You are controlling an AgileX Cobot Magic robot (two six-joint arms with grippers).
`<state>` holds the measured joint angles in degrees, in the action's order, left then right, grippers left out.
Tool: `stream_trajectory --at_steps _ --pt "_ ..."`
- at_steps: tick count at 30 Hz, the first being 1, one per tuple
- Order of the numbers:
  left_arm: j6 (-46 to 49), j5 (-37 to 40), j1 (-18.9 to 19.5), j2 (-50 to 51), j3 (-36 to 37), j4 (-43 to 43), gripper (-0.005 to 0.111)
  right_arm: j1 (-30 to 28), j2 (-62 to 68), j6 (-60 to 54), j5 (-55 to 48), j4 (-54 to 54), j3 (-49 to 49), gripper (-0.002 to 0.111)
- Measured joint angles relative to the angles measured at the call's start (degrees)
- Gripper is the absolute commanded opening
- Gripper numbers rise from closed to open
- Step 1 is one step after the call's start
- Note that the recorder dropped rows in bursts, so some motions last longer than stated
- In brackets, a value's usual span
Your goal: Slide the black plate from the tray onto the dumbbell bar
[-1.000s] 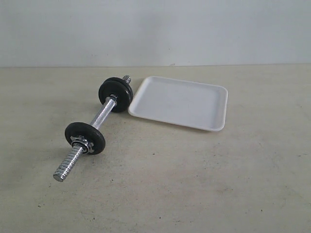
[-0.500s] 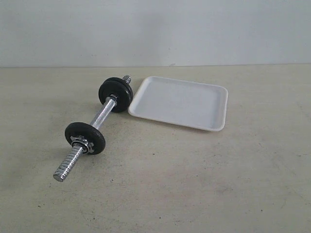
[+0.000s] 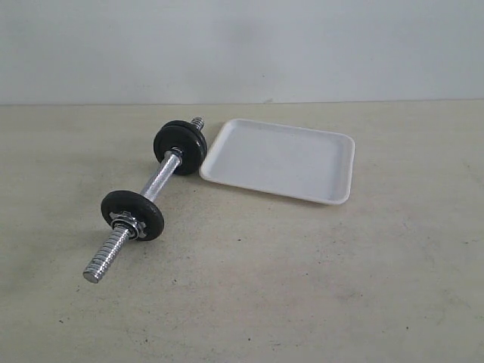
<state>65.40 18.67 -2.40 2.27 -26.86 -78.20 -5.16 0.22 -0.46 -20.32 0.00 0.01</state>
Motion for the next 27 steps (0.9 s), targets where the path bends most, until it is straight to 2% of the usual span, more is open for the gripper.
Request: stream_trajectory --at_steps 2,4,5,6,9,11,15,20,24,27 --pt "-2.59 -1.16 0.00 -0.44 1.17 2.01 0.045 0.00 0.00 0.00 0.00 0.00 0.00 0.001" --pt "-17.68 -3.35 0.00 -0.44 2.65 18.63 0.045 0.00 0.00 0.00 0.00 0.00 0.00 0.001" --pt "-25.37 -4.03 0.00 -0.44 3.46 30.01 0.045 0.00 0.00 0.00 0.00 0.00 0.00 0.001" --pt "-41.01 -4.93 0.00 -0.44 5.00 45.20 0.045 0.00 0.00 0.00 0.00 0.00 0.00 0.001" --pt "-63.51 -9.95 0.00 -0.33 10.64 70.74 0.045 0.00 0.00 0.00 0.00 0.00 0.00 0.001" --pt "-65.40 -12.92 0.00 -0.83 15.68 75.85 0.045 0.00 0.00 0.00 0.00 0.00 0.00 0.001" --pt "-62.58 -14.05 0.25 -2.02 25.50 77.78 0.045 0.00 0.00 0.00 0.00 0.00 0.00 0.001" --pt "-61.90 -12.41 0.51 -2.02 26.65 78.20 0.045 0.00 0.00 0.00 0.00 0.00 0.00 0.001" --pt "-61.29 -3.32 0.51 -2.11 26.65 78.20 0.045 0.00 0.00 0.00 0.00 0.00 0.00 0.001" --pt "-60.81 -1.47 0.51 -2.11 26.65 78.20 0.045 0.00 0.00 0.00 0.00 0.00 0.00 0.001"
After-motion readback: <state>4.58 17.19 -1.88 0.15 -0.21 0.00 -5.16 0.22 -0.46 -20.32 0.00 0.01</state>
